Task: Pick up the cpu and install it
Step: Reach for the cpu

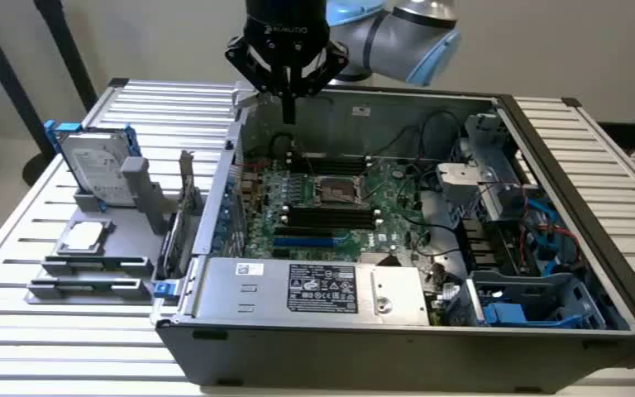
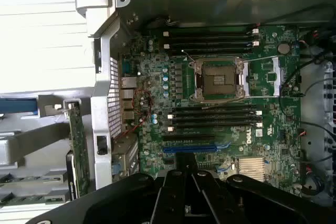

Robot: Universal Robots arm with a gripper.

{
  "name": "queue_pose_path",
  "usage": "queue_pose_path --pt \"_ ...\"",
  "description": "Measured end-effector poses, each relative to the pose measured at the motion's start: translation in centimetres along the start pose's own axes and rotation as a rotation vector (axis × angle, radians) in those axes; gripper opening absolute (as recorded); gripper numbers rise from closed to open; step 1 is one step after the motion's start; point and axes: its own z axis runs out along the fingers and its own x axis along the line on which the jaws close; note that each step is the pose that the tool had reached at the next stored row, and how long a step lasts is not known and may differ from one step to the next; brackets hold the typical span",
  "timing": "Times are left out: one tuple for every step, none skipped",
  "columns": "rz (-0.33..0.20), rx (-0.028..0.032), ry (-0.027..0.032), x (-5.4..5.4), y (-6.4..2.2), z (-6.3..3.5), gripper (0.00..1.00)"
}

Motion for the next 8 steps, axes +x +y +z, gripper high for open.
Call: queue_pose_path --pt "0.0 0.0 0.0 0.0 0.0 0.0 0.11" --pt "0.0 0.0 0.0 0.0 0.0 0.0 0.11" --pt "0.0 0.0 0.0 0.0 0.0 0.0 0.11" --pt "0.0 0.0 0.0 0.0 0.0 0.0 0.11" --pt "0.0 0.0 0.0 0.0 0.0 0.0 0.11" --pt "0.0 0.0 0.0 0.0 0.0 0.0 0.11" --pt "0.0 0.0 0.0 0.0 0.0 0.0 0.11" --pt "0.0 0.0 0.0 0.0 0.0 0.0 0.11"
